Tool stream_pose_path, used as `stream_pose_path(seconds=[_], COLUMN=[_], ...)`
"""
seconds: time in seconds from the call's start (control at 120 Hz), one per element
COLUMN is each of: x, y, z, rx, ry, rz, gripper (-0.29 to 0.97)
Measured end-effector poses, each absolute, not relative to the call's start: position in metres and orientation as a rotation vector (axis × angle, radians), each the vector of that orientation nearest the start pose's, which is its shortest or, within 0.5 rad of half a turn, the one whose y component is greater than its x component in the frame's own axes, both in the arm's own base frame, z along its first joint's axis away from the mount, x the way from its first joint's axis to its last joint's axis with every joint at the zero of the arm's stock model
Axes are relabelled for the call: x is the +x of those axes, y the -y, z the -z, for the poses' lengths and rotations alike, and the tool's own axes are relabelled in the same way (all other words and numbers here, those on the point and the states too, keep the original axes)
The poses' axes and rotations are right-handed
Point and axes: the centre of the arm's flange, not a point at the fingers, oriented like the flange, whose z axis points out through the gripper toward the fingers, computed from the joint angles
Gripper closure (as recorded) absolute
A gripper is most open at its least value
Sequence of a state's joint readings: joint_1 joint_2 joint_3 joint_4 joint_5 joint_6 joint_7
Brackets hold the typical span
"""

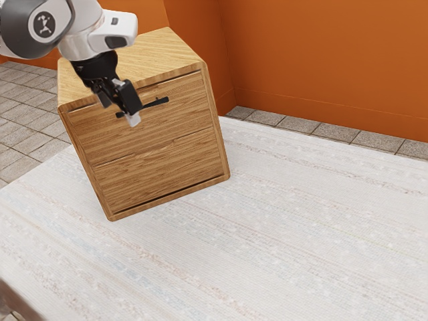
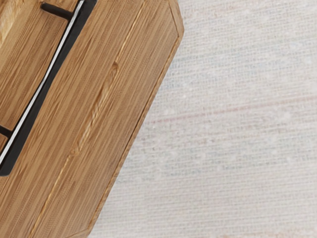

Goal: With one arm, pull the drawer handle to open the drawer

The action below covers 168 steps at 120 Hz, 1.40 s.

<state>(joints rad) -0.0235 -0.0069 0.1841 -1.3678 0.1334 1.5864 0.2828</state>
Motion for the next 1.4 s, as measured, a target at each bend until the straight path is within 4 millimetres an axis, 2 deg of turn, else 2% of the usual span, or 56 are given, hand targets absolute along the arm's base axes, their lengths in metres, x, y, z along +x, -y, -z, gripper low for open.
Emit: stream_pose_path(seconds=[0.283,0.5,0.617,0.758,0.842,1.1,1.258,1.4], x=[0.549,0.562,0.563,0.572,0.574,0.589,0.592,0.598], y=[-0.086,-0.078,-0.082,-0.097,-0.103,-0.094,-0.103,-0.104], z=[-0.721,-0.703,-0.703,-0.689,-0.688,-0.683,-0.687,-0.682], rx=[-2.903,-2.883,-2.844,-2.821,-2.810,-2.772,-2.755,-2.745], ry=[-0.350,-0.456,-0.479,-0.478,-0.481,-0.553,-0.554,-0.572], rz=[0.288,0.260,0.255,0.211,0.215,0.249,0.272,0.274], gripper=[0.00,0.00,0.00,0.00,0.00,0.00,0.00,0.00])
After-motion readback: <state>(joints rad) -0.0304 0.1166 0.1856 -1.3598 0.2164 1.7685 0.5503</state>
